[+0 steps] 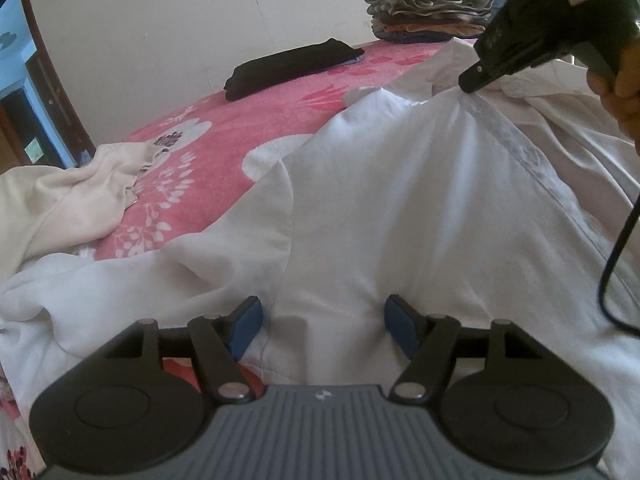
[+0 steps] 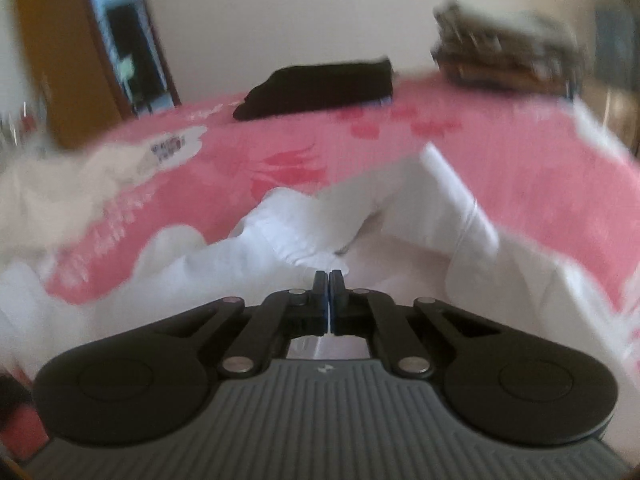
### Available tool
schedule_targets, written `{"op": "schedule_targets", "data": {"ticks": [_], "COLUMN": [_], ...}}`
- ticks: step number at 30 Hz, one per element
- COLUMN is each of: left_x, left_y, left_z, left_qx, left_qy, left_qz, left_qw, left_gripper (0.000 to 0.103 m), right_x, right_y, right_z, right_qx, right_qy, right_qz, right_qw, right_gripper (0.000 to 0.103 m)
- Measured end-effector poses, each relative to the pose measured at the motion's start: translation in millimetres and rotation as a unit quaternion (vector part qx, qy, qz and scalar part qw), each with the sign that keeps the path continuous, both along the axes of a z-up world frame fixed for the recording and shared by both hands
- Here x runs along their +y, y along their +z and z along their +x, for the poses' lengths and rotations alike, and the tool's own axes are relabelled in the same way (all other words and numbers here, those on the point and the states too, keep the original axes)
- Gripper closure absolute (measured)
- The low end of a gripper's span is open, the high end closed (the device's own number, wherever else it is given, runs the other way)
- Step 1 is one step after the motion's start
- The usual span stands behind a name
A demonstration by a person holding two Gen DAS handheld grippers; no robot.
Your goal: Fold clothes
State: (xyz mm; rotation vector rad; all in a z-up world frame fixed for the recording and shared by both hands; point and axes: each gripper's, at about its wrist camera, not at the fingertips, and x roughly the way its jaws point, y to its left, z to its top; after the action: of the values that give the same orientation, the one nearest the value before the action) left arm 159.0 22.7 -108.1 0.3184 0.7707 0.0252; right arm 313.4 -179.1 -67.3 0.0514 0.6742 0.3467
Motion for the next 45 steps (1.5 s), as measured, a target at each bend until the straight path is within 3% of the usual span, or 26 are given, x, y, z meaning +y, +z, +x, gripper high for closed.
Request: {"op": "schedule_targets", "data": {"ticks": [4,6,9,12,14,17,19,22,28,31,38,41,45], "left_x": [-1,-1,-1,-2,-2,-2,-1,3,20,28,65,80,80], "left_y": [0,0,0,0,-1,-1,0,5,32,52,113,131,116], "left_z": [0,0,-1,-1,-1,-2,-1,1,-4,-15,-62,-89,-131], "left_qx": [-0.001,-0.002,-0.002,-0.003,-0.004,-0.009,-0.008,-0.001,-0.003,-0.011,0.026,0.061,0.149], "left_qy": [-0.002,-0.002,-0.002,-0.003,-0.003,-0.003,0.001,0.001,0.012,0.011,0.034,0.038,0.033], "left_qz": [0.003,0.004,0.005,0.006,0.006,0.009,0.004,-0.013,-0.049,-0.057,-0.091,-0.107,-0.122], "left_qw": [1.0,1.0,1.0,1.0,1.0,0.9999,1.0,0.9999,0.9987,0.9983,0.995,0.9917,0.9808], "left_gripper": [0.033,0.033,0.033,0.033,0.033,0.03,0.028,0.028,0.028,0.028,0.028,0.028,0.028], "right_x": [26,25,2,-7,2,20,29,21,1,-19,-64,-63,-49], "right_y": [-10,-16,-5,10,8,-8,-28,-28,2,28,95,102,96], "right_z": [-4,2,6,3,10,19,30,37,33,11,-75,-120,-185], "right_qx": [-0.028,-0.017,-0.014,-0.015,0.015,0.044,0.076,0.081,0.102,0.095,0.072,0.08,0.1], "right_qy": [0.025,0.011,-0.038,-0.025,0.015,0.048,0.04,0.023,0.011,0.017,0.071,0.113,0.178], "right_qz": [-0.125,-0.147,-0.099,-0.035,-0.011,-0.01,-0.054,-0.017,0.075,0.104,0.111,0.094,0.06], "right_qw": [0.991,0.989,0.994,0.999,1.0,0.998,0.995,0.996,0.992,0.99,0.989,0.986,0.977], "right_gripper": [0.103,0.102,0.101,0.101,0.101,0.101,0.103,0.103,0.1,0.099,0.098,0.098,0.098]}}
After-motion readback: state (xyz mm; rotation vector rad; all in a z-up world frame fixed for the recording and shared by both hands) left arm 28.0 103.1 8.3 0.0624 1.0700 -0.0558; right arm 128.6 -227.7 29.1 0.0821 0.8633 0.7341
